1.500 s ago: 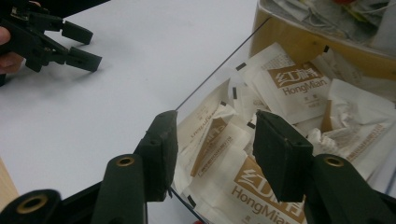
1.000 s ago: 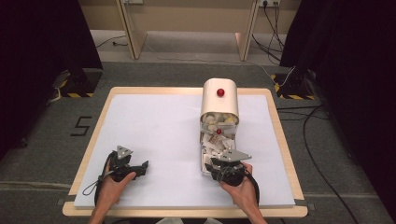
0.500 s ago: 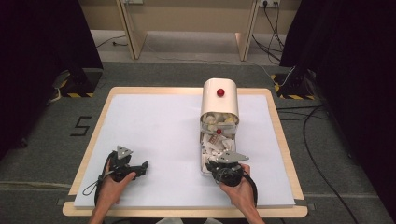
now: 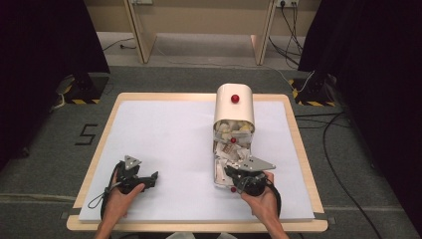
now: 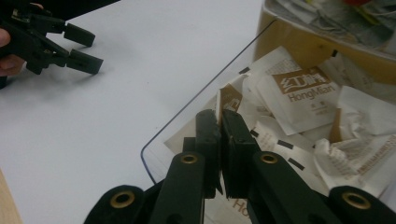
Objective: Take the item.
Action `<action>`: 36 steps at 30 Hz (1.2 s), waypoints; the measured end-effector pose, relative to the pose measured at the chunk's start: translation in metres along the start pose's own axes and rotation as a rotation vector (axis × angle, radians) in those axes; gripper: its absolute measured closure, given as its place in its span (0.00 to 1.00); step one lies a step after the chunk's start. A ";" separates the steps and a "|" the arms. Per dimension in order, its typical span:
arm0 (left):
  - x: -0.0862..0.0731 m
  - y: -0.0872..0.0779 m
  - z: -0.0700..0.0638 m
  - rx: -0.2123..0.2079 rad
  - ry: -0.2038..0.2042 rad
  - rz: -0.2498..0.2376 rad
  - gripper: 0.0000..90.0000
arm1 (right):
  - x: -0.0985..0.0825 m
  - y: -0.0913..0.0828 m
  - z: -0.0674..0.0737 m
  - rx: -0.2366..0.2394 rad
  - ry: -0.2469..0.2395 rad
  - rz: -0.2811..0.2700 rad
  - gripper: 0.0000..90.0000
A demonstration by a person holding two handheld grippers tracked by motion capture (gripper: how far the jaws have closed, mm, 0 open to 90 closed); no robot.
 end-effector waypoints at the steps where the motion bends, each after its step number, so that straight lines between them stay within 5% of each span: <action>1: 0.000 0.000 0.000 0.000 0.000 0.000 0.10 | 0.000 -0.001 -0.002 0.000 0.007 -0.005 0.97; 36: 0.000 0.000 0.000 -0.001 0.000 0.000 0.10 | 0.007 -0.021 -0.020 -0.027 0.033 -0.066 0.96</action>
Point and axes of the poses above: each handheld gripper's, and its own axes: y roughly forward along the jaws, x roughly out of its top, z roughly to its left, the point moved 8 cm from there along y, roughly forward along the jaws, and after that the axes turned 11 degrees about z, right-handed, at the moved point
